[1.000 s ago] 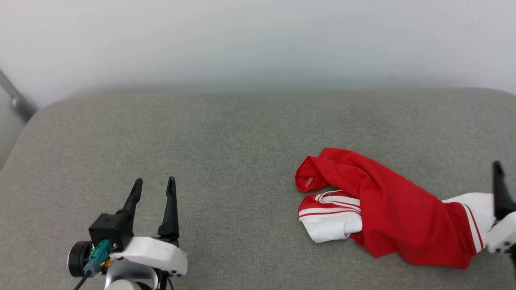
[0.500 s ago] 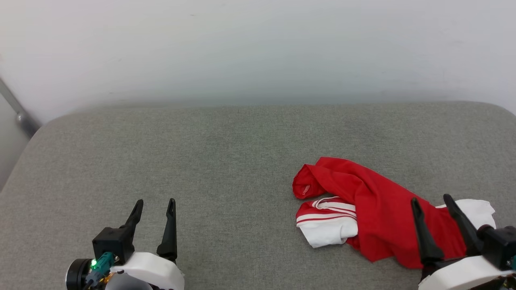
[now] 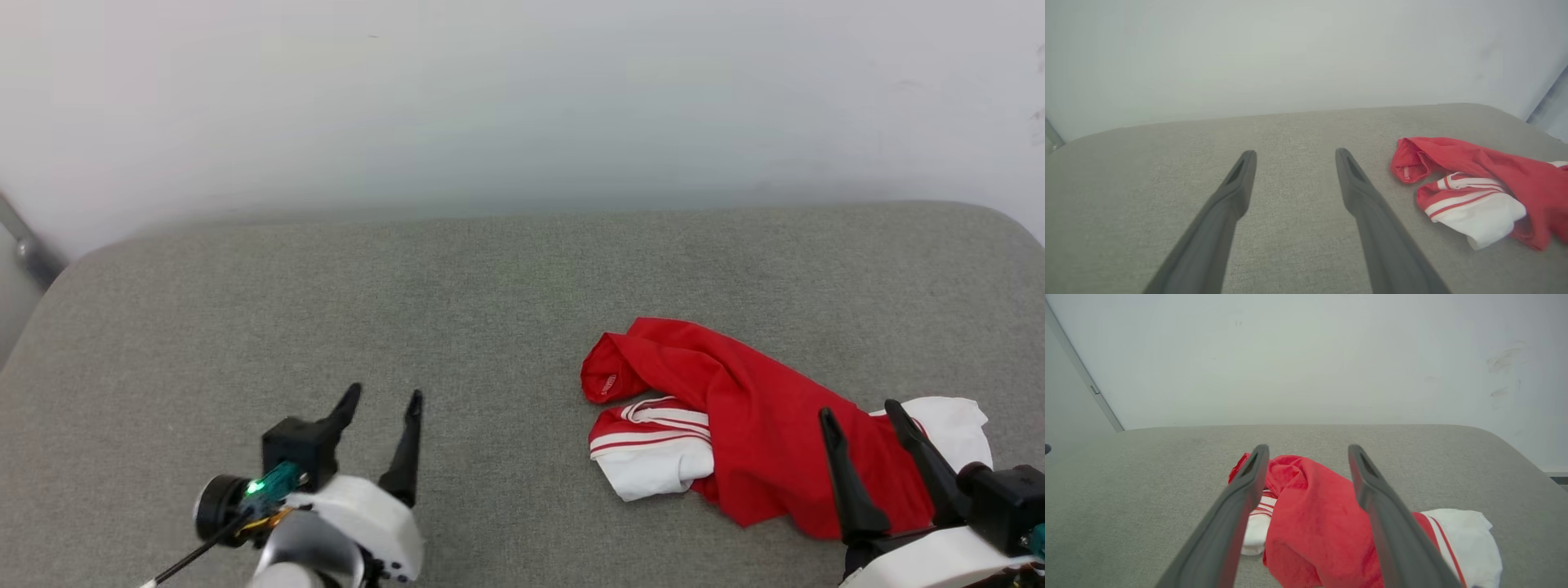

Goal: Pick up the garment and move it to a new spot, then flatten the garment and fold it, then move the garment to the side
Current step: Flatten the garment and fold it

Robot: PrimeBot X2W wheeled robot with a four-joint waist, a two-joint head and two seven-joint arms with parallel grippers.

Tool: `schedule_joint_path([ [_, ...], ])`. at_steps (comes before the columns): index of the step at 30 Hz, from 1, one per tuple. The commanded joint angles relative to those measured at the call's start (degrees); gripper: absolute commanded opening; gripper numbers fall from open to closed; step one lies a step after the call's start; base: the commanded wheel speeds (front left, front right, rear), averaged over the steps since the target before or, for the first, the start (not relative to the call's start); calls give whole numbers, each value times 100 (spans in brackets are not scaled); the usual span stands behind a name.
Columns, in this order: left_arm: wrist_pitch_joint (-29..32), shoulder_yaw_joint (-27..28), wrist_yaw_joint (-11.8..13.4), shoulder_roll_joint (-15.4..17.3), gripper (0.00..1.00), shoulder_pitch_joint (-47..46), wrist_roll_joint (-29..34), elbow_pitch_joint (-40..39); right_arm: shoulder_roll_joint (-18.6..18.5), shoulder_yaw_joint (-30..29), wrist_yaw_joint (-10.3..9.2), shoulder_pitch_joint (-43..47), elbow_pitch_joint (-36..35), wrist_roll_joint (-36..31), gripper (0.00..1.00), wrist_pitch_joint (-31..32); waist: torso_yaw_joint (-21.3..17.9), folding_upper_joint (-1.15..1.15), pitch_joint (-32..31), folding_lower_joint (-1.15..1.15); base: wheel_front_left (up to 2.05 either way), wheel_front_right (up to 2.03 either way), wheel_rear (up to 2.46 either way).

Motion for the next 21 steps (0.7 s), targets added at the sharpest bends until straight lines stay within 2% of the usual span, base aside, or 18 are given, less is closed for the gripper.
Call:
schedule_joint_path([
  [1,184,-170,-151,-85,100,-275,-1,60,13,-15,-4,-8,-34,-43,100,24,-15,0,39,0,0,0,0],
  [6,953,-737,-600,-280,100,-1033,-30,297,13,-34,-4,-106,-89,-41,100,70,-140,0,209,0,0,0,0],
  [11,1737,-1283,-919,-461,100,-1723,-64,545,32,-73,-4,-238,-175,-51,100,56,-328,0,565,0,0,0,0],
  [17,2640,-1929,-1100,-530,100,-2361,-184,977,56,-85,-4,-447,-217,-46,100,-28,-570,0,1011,0,0,0,0],
  [21,3037,-2273,-1133,-425,100,-2733,-312,1271,83,-55,-4,-561,-187,3,100,-99,-737,0,1288,0,0,0,0],
])
